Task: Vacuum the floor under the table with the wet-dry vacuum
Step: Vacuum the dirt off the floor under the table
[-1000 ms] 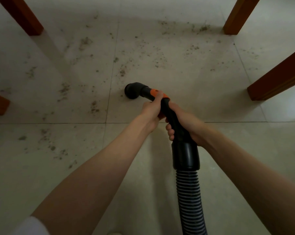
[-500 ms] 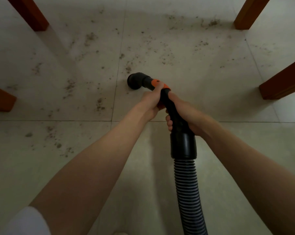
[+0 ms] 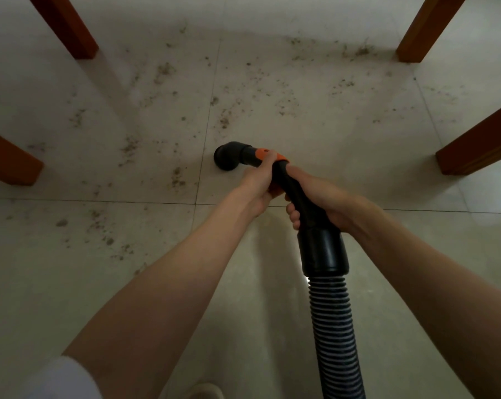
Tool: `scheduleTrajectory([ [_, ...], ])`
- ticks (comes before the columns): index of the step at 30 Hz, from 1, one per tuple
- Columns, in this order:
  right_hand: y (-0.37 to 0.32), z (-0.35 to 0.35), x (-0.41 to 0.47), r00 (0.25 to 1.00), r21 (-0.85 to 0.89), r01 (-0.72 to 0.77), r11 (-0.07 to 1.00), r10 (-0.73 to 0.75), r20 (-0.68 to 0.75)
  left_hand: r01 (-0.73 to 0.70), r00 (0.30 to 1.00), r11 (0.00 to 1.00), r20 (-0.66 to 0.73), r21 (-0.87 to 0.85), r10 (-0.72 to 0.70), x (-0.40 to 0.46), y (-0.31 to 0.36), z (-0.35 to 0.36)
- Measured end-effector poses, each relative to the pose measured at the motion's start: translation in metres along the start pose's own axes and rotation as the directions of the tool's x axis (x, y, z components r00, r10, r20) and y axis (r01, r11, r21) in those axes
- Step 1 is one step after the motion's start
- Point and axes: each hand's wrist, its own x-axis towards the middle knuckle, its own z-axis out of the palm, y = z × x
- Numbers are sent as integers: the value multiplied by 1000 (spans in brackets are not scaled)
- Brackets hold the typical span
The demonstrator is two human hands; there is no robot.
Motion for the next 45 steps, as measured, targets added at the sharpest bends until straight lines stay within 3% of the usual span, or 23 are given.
scheduleTrajectory([
  [18, 27, 5, -33, 995, -67, -82, 994, 86, 47, 33, 999, 999, -2, -24, -33, -38, -30, -18],
  [28, 36, 9, -44, 994, -78, -98, 992, 101, 30, 207, 978, 978, -20, -38, -208, -56, -19, -22],
  [38, 54, 11, -50, 975, -73, -139, 988, 149, 162, 250, 967, 964, -35, -86, -254, -73, -32, -39],
  [45, 64, 35, -46, 999, -127, -20, 992, 24, 27, 283, 955, 958, -78, -46, -286, -82, -42, -56],
])
